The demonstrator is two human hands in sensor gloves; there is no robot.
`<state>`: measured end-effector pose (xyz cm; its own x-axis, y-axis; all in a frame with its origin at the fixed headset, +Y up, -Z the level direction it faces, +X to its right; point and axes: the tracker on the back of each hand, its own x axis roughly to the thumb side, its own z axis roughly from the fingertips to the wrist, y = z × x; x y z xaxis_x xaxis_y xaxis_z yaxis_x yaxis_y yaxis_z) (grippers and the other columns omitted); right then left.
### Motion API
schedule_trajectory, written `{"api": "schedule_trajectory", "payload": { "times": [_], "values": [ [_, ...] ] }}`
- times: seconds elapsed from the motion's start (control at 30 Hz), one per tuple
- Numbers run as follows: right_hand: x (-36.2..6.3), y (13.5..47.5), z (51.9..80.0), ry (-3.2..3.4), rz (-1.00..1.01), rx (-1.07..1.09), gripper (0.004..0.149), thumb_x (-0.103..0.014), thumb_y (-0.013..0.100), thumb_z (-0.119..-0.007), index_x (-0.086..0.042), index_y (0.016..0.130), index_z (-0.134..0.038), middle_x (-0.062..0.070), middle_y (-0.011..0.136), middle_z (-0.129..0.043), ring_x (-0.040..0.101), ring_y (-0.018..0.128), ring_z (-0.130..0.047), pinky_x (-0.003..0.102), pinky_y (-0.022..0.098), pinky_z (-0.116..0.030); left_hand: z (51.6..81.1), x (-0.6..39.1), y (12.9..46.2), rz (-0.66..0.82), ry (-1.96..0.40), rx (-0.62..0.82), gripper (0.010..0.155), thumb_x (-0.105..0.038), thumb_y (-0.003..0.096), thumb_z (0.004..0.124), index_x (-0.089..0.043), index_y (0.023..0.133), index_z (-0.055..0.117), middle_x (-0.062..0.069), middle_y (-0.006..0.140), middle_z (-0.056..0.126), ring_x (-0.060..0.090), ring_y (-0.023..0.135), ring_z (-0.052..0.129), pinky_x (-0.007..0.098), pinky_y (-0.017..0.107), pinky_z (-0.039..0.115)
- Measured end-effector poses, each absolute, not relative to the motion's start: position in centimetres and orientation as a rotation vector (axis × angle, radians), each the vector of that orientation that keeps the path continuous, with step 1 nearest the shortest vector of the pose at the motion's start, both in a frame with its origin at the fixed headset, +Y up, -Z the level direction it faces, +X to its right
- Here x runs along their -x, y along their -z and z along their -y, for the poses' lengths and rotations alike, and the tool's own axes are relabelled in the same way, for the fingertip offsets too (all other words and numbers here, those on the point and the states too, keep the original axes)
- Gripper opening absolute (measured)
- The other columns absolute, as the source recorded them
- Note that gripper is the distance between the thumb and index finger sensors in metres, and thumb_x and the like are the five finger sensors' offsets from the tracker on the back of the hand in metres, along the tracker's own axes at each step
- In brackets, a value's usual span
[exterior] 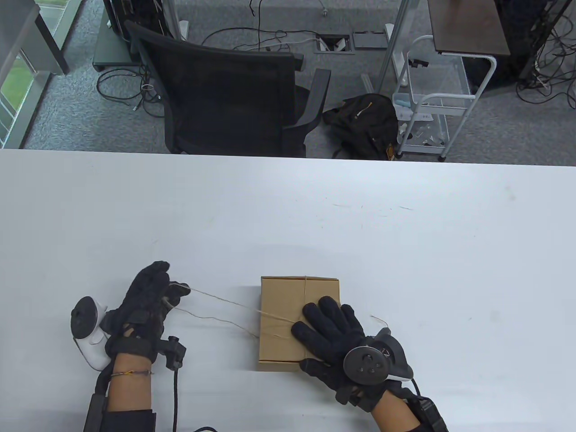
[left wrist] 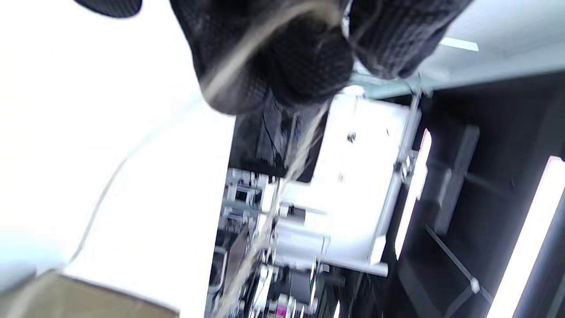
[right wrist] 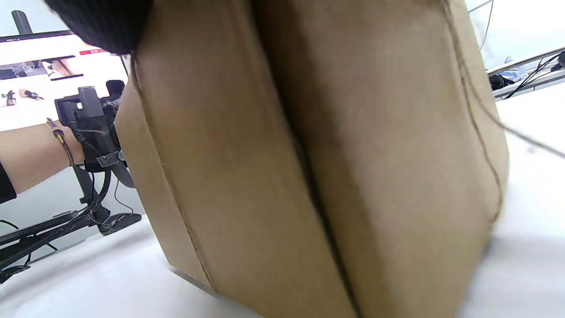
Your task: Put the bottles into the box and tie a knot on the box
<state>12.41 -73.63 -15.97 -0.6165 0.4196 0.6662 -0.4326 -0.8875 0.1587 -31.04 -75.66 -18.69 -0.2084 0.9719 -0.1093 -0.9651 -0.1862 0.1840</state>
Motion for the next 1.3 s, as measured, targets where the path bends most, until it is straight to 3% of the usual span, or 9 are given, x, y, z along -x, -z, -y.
{"api": "schedule_trajectory", "payload": {
  "times": [0.27,0.33,0.4,0.5,0.6,0.73,0.87,1.07,1.3],
  "values": [
    [-12.5,16.0,73.7,-2.452,0.010,-1.005,0.070,-0.057,0.047,-0.066,-0.025,0.108,-0.058,0.012,0.118,-0.039,0.045,0.104,-0.026,0.073,0.067,-0.031,76.5,32.9,18.4,-0.381,-1.685,-0.130,0.075,-0.043,0.0582,0.077,-0.010,0.116,0.043,-0.002,0.088,0.092,0.033,0.088,0.091,0.080,0.068,0.049],
    [-12.5,16.0,73.7,-2.452,0.006,-1.007,0.070,-0.057,0.047,-0.066,-0.025,0.108,-0.058,0.012,0.118,-0.039,0.045,0.104,-0.026,0.073,0.067,-0.031,76.0,32.5,18.4,-0.400,-1.618,-0.123,0.076,-0.044,0.0572,0.079,-0.009,0.116,0.046,0.010,0.095,0.089,0.044,0.093,0.084,0.082,0.067,0.042],
    [-12.4,16.0,73.8,-2.448,0.005,-1.009,0.069,-0.057,0.047,-0.066,-0.025,0.109,-0.058,0.012,0.118,-0.038,0.045,0.104,-0.025,0.074,0.067,-0.030,75.0,31.4,18.7,-0.406,-1.337,-0.088,0.079,-0.048,0.0552,0.081,-0.011,0.118,0.050,0.030,0.118,0.059,0.062,0.106,0.052,0.086,0.064,0.028],
    [-12.4,15.9,73.8,-2.446,0.001,-1.011,0.070,-0.057,0.047,-0.067,-0.024,0.109,-0.058,0.012,0.118,-0.038,0.044,0.104,-0.024,0.074,0.066,-0.029,74.0,29.6,19.1,-0.398,-0.819,0.059,0.089,-0.056,0.0553,0.077,-0.009,0.122,0.040,0.038,0.124,0.031,0.069,0.107,0.028,0.086,0.060,0.022],
    [-12.4,15.9,73.8,-2.438,-0.002,-1.015,0.070,-0.057,0.047,-0.067,-0.024,0.109,-0.058,0.012,0.118,-0.038,0.044,0.104,-0.024,0.074,0.066,-0.029,73.5,26.1,19.6,-0.249,-0.477,0.084,0.091,-0.061,0.0543,0.074,-0.017,0.124,0.036,0.036,0.126,0.020,0.068,0.108,0.018,0.086,0.060,0.020],
    [-12.4,15.9,73.8,-2.438,-0.002,-1.017,0.070,-0.056,0.047,-0.067,-0.024,0.109,-0.058,0.013,0.118,-0.038,0.045,0.104,-0.024,0.074,0.066,-0.029,72.9,21.3,19.5,0.044,-0.653,0.035,0.087,-0.057,0.0534,0.076,-0.027,0.124,0.036,0.030,0.128,0.014,0.064,0.109,0.010,0.084,0.063,0.016],
    [-12.4,15.9,73.8,-2.429,-0.005,-1.016,0.070,-0.056,0.047,-0.067,-0.024,0.109,-0.058,0.012,0.118,-0.038,0.044,0.104,-0.024,0.074,0.066,-0.028,72.5,16.3,18.7,0.330,-0.682,0.049,0.075,-0.053,0.0519,0.079,-0.032,0.120,0.054,0.025,0.130,0.024,0.061,0.112,0.015,0.083,0.066,0.020],
    [-12.7,16.1,73.5,-2.392,0.024,-1.022,0.069,-0.055,0.047,-0.067,-0.022,0.107,-0.062,0.015,0.117,-0.042,0.045,0.104,-0.027,0.074,0.066,-0.029,72.4,13.6,17.8,0.350,-0.532,-0.036,0.059,-0.044,0.0498,0.085,-0.028,0.106,0.078,0.021,0.128,0.048,0.060,0.114,0.035,0.084,0.068,0.033],
    [-17.5,17.0,71.6,-2.168,0.403,-0.642,0.066,-0.044,0.049,-0.078,-0.017,0.107,-0.060,0.026,0.093,-0.080,0.051,0.080,-0.073,0.069,0.062,-0.056,72.6,13.8,17.5,0.354,-0.565,-0.063,0.053,-0.040,0.0490,0.088,-0.026,0.100,0.083,0.018,0.121,0.067,0.055,0.112,0.058,0.081,0.070,0.046]
  ]
}}
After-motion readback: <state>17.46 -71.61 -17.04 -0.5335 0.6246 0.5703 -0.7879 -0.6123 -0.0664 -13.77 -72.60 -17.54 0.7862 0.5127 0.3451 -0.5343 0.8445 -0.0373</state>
